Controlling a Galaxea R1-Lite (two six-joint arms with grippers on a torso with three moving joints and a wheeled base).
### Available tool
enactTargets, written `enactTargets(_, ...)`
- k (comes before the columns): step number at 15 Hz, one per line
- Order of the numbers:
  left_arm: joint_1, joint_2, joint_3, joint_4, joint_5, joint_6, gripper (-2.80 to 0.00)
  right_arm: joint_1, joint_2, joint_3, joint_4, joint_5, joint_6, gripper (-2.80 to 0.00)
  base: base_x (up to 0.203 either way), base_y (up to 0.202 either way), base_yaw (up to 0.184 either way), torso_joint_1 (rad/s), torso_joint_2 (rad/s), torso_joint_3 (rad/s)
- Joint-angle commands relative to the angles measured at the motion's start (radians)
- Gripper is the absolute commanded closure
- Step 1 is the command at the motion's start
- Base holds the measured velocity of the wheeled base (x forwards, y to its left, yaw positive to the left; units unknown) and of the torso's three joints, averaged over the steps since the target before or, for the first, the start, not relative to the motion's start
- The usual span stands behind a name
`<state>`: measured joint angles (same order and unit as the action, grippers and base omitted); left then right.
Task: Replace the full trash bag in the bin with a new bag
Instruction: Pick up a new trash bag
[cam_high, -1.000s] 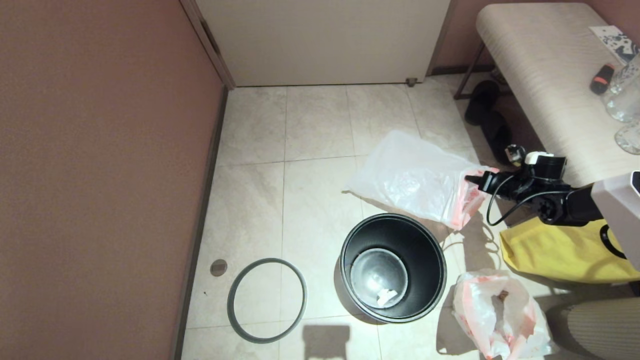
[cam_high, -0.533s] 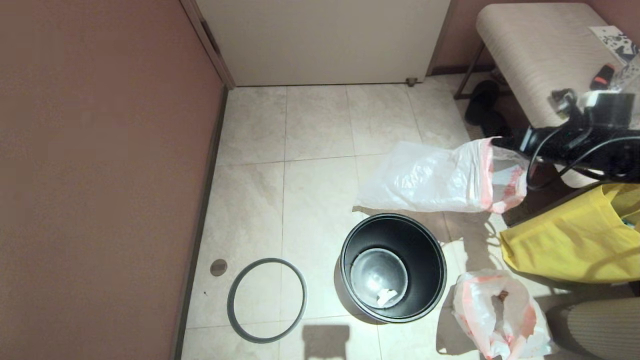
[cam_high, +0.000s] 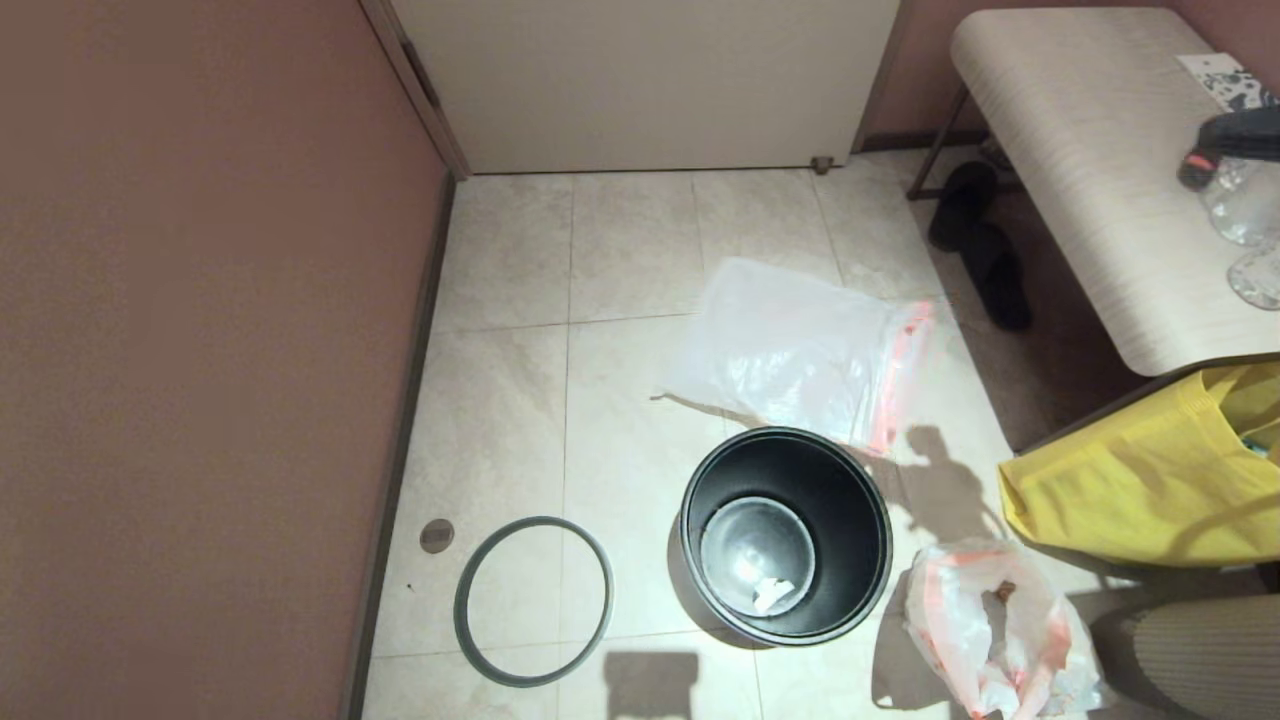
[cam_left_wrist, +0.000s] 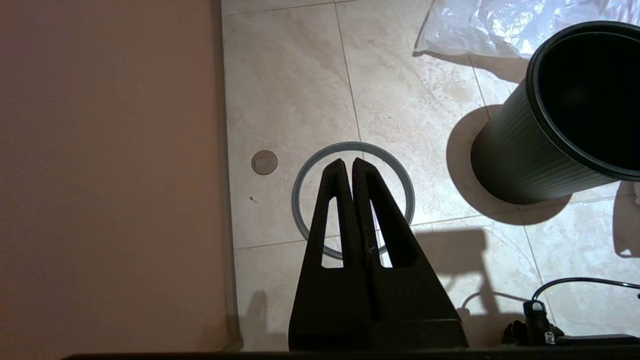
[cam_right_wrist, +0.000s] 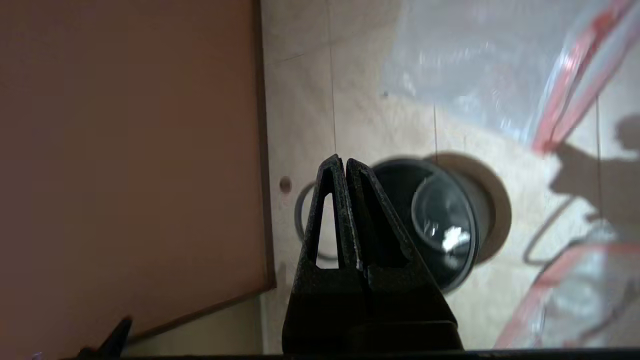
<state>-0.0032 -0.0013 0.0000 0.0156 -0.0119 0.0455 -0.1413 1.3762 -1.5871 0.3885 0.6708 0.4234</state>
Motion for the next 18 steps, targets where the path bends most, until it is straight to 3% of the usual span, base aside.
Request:
enactTargets(1,0.0,0.001,0.0,0.0,0.0,-0.001,0.0,0.002,-0.173,0.091,0.16,-0.023,-0.004,0.0,0.0,0.0,0.0,0.0,0.0,0.0)
enactTargets(4,0.0,0.001,0.0,0.0,0.0,-0.001,0.0,0.006,-0.192,0.222,0.181,-0.108,-0.106,0.0,0.0,0.0,0.0,0.0,0.0,0.0)
enactTargets(10,0.0,0.001,0.0,0.0,0.0,0.0,0.0,0.04,-0.098,0.279,0.052,-0.132,-0.202,0.0,0.0,0.0,0.0,0.0,0.0,0.0)
enactTargets(15,0.0,0.001,0.0,0.0,0.0,0.0,0.0,0.078,-0.08,0.222,0.07,-0.159,-0.172,0.0,0.0,0.0,0.0,0.0,0.0,0.0)
enactTargets(18,0.0,0.001,0.0,0.0,0.0,-0.001,0.0,0.144,-0.083,0.156,0.165,-0.278,-0.169,0.0,0.0,0.0,0.0,0.0,0.0,0.0)
